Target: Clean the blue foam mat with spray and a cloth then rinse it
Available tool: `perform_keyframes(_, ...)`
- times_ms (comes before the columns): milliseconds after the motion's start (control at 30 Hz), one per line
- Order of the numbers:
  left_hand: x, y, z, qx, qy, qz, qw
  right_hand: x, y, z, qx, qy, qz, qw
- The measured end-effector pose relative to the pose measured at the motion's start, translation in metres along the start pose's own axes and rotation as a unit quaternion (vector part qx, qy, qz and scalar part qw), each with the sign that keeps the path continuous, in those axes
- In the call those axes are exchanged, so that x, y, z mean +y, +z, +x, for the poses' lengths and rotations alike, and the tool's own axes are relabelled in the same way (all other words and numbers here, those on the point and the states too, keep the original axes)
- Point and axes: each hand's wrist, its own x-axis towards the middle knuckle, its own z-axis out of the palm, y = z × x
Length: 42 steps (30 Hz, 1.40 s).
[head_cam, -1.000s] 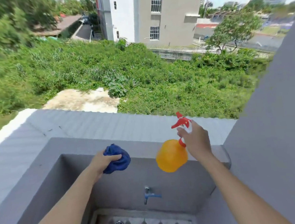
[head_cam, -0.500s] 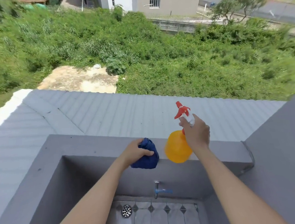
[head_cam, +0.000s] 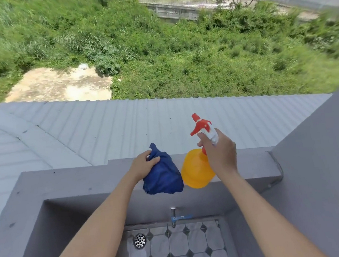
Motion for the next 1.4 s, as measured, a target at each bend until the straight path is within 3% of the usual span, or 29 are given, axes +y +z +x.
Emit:
perform_keyframes(167, -0.024, -0.002, 0.023, 0.079, 0.030, 0.205, 0.975, 0.007, 0.001, 0.015, 0.010, -0.007, 0.009, 1.000)
perform_keyframes(267, -0.019, 0.007, 0.027, 0.229, 0.036, 0.386, 0.893, 0.009, 0.004, 0.025, 0.016, -0.013, 0.025, 0.999)
perform_keyframes(333, -0.019, 0.013, 0.024, 0.272, 0.144, 0.418, 0.854, 0.011, 0.007, 0.029, 0.016, -0.009, 0.027, 0.999)
perform_keyframes(400, -0.034, 0.020, 0.023, 0.193, 0.263, 0.444, 0.835, 0.009, 0.009, 0.033, 0.023, -0.005, 0.033, 0.999)
perform_keyframes(467, -0.051, 0.026, 0.024, 0.085, 0.263, 0.513, 0.813, 0.008, 0.012, 0.038, 0.037, -0.003, 0.048, 0.998)
perform_keyframes(667, -0.052, 0.035, 0.044, 0.049, 0.163, 0.517, 0.839, 0.038, 0.044, 0.028, 0.039, 0.114, 0.108, 0.987)
perform_keyframes(833, -0.051, 0.034, 0.048, 0.062, 0.175, 0.506, 0.842, 0.044, 0.073, 0.027, 0.134, 0.129, 0.082, 0.979)
perform_keyframes(933, -0.049, 0.035, 0.057, 0.082, 0.169, 0.520, 0.833, 0.046, 0.087, 0.035, 0.154, 0.126, 0.065, 0.978)
perform_keyframes(1200, -0.059, 0.043, 0.071, 0.086, 0.159, 0.551, 0.815, 0.068, 0.098, 0.042, 0.117, 0.097, -0.006, 0.988)
perform_keyframes(1300, -0.051, 0.039, 0.072, 0.049, 0.124, 0.550, 0.824, 0.062, 0.092, 0.042, 0.076, 0.092, 0.010, 0.993)
perform_keyframes(1400, -0.047, 0.039, 0.070, 0.026, 0.117, 0.544, 0.830, 0.068, 0.080, 0.028, 0.049, 0.027, 0.032, 0.998)
